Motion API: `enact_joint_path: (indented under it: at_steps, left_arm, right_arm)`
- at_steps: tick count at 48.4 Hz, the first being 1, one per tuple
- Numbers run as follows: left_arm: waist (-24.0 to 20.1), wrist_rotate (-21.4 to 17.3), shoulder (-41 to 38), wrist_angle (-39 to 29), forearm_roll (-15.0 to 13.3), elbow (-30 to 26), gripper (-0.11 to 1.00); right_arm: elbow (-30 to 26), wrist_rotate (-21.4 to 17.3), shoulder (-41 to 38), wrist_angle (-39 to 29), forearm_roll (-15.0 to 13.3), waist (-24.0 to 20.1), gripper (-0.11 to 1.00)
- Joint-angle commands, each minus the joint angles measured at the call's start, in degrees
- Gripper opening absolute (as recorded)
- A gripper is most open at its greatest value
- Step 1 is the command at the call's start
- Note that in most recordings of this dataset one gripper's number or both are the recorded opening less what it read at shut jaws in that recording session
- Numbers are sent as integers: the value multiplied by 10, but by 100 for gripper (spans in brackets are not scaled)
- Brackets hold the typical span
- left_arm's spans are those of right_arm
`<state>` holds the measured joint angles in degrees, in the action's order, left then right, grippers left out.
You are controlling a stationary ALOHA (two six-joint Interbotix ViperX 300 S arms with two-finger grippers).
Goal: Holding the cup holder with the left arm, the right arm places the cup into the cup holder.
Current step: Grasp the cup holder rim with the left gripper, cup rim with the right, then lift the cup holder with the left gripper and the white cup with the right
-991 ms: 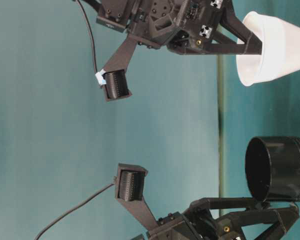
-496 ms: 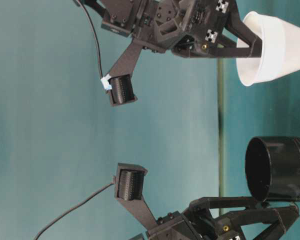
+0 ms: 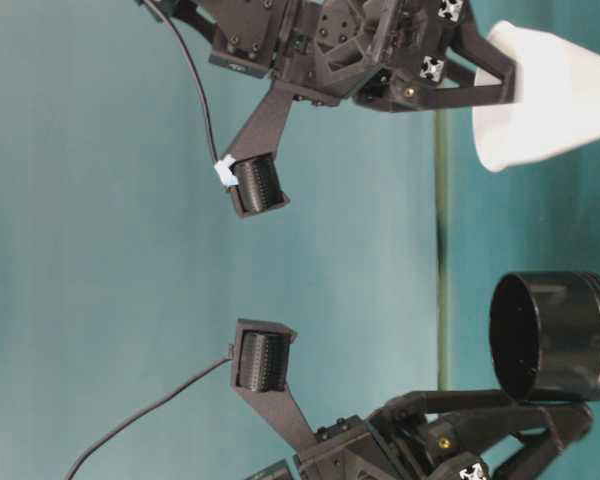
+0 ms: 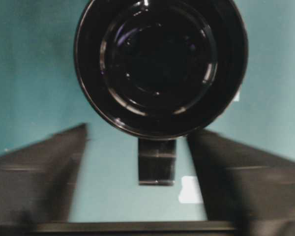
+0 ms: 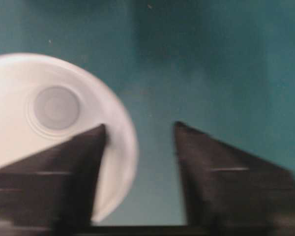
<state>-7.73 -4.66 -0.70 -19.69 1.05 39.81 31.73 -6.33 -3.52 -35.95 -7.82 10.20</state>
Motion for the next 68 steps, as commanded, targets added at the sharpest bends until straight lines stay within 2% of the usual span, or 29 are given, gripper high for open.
enact_joint_path:
  at_steps: [1,4,6,15,36,55,68]
  left_arm:
    - [7,-4,7,-8,1,-11,47]
    - [8,-5,6,-14,2,-12,29]
    - [9,-5,6,-18,2,-12,21]
    - [17,-11,7,-21,1,-13,21]
    - [22,-15,18,-23,2,-30,21]
    - [29,-15,20,-27,2,-51,21]
    - [39,-15,22,-27,2,-55,21]
  right_arm:
    - [-16,0,15,1,2,-4,42]
    - [-17,0,15,2,2,-6,26]
    - [-18,0,15,3,3,-8,18]
    - [-23,0,15,0,10,-10,13]
    - [-30,-8,33,-16,23,-10,10]
    - [-31,-9,73,-31,65,-7,3]
    - [-32,-20,117,-55,69,1,3]
